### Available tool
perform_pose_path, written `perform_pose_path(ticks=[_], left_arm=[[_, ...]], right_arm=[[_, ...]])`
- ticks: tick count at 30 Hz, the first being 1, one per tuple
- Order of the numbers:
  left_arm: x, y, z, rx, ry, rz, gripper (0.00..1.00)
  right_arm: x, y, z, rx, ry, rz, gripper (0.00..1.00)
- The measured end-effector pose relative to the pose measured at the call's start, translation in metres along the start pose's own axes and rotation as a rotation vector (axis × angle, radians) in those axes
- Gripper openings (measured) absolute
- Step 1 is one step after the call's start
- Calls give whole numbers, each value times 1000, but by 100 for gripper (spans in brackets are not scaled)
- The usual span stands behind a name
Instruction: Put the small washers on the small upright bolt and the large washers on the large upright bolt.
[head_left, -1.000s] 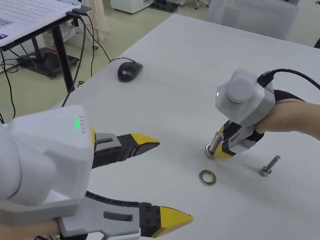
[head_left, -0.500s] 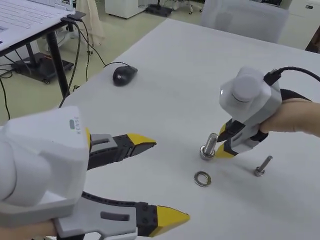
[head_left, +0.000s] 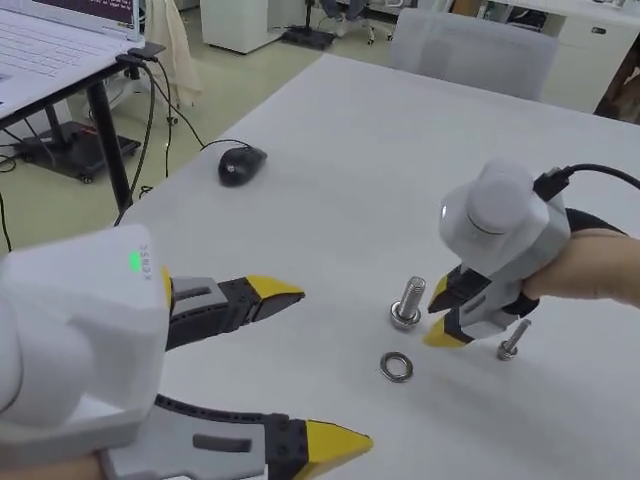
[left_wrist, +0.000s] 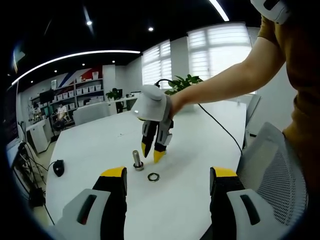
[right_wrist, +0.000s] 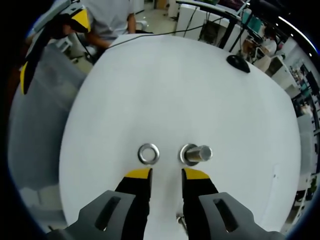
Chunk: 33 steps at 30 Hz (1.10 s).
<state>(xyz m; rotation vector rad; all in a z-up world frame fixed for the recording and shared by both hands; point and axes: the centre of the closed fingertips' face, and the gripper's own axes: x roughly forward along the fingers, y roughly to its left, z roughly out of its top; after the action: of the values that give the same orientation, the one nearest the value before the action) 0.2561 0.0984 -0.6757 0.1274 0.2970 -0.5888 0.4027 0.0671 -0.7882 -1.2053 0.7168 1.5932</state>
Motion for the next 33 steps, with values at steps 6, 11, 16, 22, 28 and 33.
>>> perform_pose_path(ticks=[6,11,16,22,28,33], left_arm=[[-3,-1,1,0,-1,5,67],[-5,0,1,-2,-1,10,67],[-6,0,2,-5,-5,14,67],[-6,2,1,-7,-5,18,67],[-6,3,0,-13,-2,21,67],[-6,4,-1,-14,0,22,66]], right_arm=[[4,14,6,0,-14,24,25],[12,22,11,-11,-19,47,26],[20,25,12,-13,-18,63,29],[31,25,9,-6,-10,79,31],[38,25,5,4,1,89,33],[42,24,5,8,6,95,34]])
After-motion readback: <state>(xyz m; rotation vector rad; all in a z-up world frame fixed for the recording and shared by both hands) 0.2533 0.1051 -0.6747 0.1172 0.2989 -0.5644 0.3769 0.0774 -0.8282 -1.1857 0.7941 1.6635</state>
